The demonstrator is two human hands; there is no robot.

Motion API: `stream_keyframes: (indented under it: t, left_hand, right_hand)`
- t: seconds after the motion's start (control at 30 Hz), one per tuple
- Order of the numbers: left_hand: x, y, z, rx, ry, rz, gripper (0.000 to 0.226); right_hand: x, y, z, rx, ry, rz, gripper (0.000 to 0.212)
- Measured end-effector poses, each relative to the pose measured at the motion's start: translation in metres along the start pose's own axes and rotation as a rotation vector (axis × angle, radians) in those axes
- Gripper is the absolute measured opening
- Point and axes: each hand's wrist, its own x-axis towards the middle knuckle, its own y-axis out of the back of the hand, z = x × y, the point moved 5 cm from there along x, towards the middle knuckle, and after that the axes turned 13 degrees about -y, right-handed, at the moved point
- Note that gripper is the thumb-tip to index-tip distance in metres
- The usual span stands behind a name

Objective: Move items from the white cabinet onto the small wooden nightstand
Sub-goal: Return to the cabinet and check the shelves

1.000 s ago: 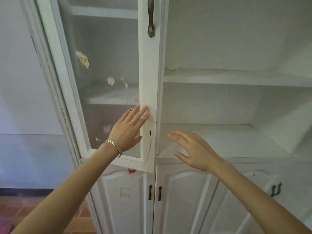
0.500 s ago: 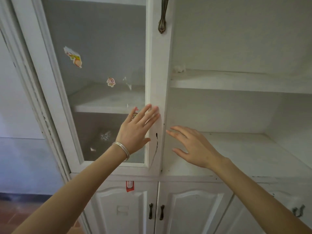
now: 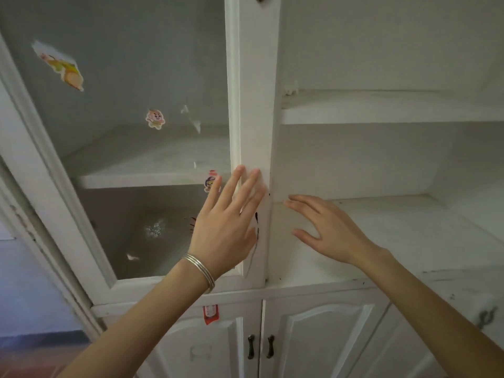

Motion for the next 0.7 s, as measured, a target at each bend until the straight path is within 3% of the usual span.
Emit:
stream_keyframes:
  t: [0.4,0.7]
  left_hand:
    - [0.052,-0.07,0.117,-0.427,-0.302,-0.071,0.048]
    - [0.13,-0.074,0.232,-0.644,-0.455,-0.04,0.057]
  right_hand:
    - [-0.12,0.024,0.102,-0.111,-0.396,-0.07,0.058]
    - [-0.238,0.097,0.159,-0.196,-0.67,-0.027,0.057]
